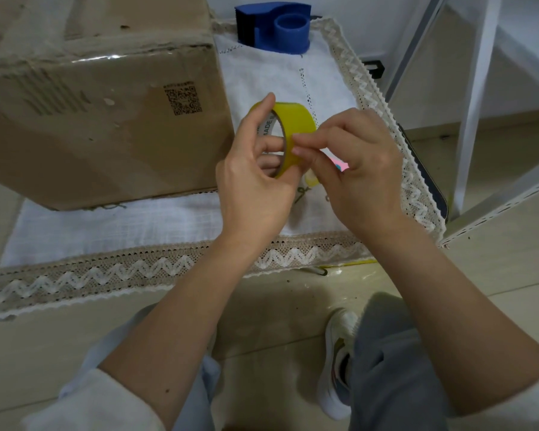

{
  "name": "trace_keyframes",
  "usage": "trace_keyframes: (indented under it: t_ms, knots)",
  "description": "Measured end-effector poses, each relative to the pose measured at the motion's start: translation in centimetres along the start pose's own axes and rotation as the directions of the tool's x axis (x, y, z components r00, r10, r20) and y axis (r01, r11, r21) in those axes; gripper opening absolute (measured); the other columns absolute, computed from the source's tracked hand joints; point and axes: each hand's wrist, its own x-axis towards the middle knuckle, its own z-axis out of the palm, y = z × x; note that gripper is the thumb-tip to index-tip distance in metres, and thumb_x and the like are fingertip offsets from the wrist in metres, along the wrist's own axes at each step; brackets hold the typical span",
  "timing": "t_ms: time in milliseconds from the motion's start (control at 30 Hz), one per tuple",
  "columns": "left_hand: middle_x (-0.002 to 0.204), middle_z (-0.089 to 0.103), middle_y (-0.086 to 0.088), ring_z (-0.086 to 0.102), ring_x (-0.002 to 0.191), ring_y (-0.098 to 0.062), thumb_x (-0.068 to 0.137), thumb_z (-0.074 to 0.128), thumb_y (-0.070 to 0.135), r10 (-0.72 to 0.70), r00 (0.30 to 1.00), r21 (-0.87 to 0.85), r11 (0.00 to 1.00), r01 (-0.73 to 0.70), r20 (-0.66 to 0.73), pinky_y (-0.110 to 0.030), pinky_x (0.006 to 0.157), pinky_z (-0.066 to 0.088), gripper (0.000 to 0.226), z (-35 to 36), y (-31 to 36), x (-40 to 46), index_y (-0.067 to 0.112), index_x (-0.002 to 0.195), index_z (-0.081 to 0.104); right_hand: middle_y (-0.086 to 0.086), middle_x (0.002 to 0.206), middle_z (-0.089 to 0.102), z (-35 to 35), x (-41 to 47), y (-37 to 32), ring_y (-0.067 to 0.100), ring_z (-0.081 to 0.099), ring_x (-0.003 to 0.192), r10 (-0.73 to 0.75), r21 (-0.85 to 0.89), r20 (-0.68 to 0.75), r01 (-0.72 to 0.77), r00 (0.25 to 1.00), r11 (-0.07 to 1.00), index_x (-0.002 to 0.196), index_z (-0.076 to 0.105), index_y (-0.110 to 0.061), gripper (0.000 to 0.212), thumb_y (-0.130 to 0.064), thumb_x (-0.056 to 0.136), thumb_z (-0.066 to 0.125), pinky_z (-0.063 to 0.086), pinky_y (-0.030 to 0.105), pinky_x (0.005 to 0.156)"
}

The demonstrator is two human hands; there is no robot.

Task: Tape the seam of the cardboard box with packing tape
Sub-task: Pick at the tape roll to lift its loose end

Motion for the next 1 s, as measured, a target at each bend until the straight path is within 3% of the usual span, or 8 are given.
trace_keyframes:
  t_ms: [233,333,467,567,800,1000]
  knots:
    - [0.076,0.066,0.01,0.06,0.057,-0.003,0.077,0.079,0.004,0.002,1.0,0.041,0.999,-0.002,-0.013,-0.022,0.064,0.053,0.074,0.2,0.2,-0.1,0.02,0.142,0.048,0.011,0.086,0.068,0.2,0.1,-0.2,0.028,0.062,0.08,-0.102,-0.163,-0.01,0.098,0.995,0.982,0.085,0.072,-0.004,0.016,-0.015,0.095,0.065,0.044,0.03,0.073]
    - [0.073,0.063,0.01,0.055,0.053,0.001,0.077,0.076,0.003,-0.097,0.995,-0.019,0.995,0.096,-0.016,-0.021,0.063,0.051,0.074,0.1,0.0,0.3,0.018,0.142,0.046,0.007,0.089,0.07,0.4,-0.1,-0.4,0.025,0.064,0.08,-0.082,-0.178,0.029,0.086,0.996,0.98,0.087,0.071,-0.005,0.017,-0.015,0.096,0.062,0.045,0.025,0.071]
    - [0.064,0.066,0.013,0.06,0.057,0.001,0.084,0.076,0.023,-0.062,0.996,0.061,0.996,0.059,0.06,-0.021,0.063,0.05,0.063,0.1,0.4,-0.5,0.022,0.137,0.042,0.004,0.089,0.069,0.0,0.3,0.0,0.019,0.062,0.08,0.091,-0.029,0.026,-0.091,0.995,0.995,0.092,0.069,-0.006,0.016,-0.017,0.097,0.059,0.051,0.031,0.071]
    - [0.064,0.069,0.015,0.064,0.06,-0.002,0.092,0.068,0.032,-0.031,0.988,0.132,0.991,0.011,0.15,-0.023,0.064,0.054,0.049,-0.1,0.7,-1.0,0.025,0.134,0.044,0.002,0.088,0.068,-0.6,0.6,0.3,0.013,0.057,0.076,0.179,0.017,0.027,-0.18,0.983,0.984,0.093,0.068,-0.006,0.012,-0.015,0.096,0.06,0.048,0.026,0.071]
    - [0.072,0.072,0.001,0.07,0.064,-0.016,0.091,0.066,0.036,0.02,0.995,0.167,0.985,-0.036,0.101,-0.041,0.065,0.059,0.038,-0.1,0.4,-1.0,0.034,0.128,0.054,-0.008,0.088,0.057,-0.4,0.4,0.1,-0.01,0.048,0.076,0.186,0.088,0.064,-0.191,0.981,0.978,0.093,0.069,-0.002,0.007,-0.007,0.093,0.063,0.04,0.006,0.073]
    - [0.084,0.072,0.004,0.072,0.075,-0.02,0.092,0.065,0.035,0.002,0.997,0.143,0.99,-0.013,0.075,-0.048,0.065,0.06,0.03,-0.3,-0.1,-0.6,0.039,0.121,0.062,-0.006,0.086,0.06,-0.6,0.9,-0.5,-0.003,0.053,0.072,0.214,0.138,0.079,-0.223,0.974,0.965,0.092,0.068,-0.002,0.006,-0.006,0.093,0.063,0.041,0.007,0.071]
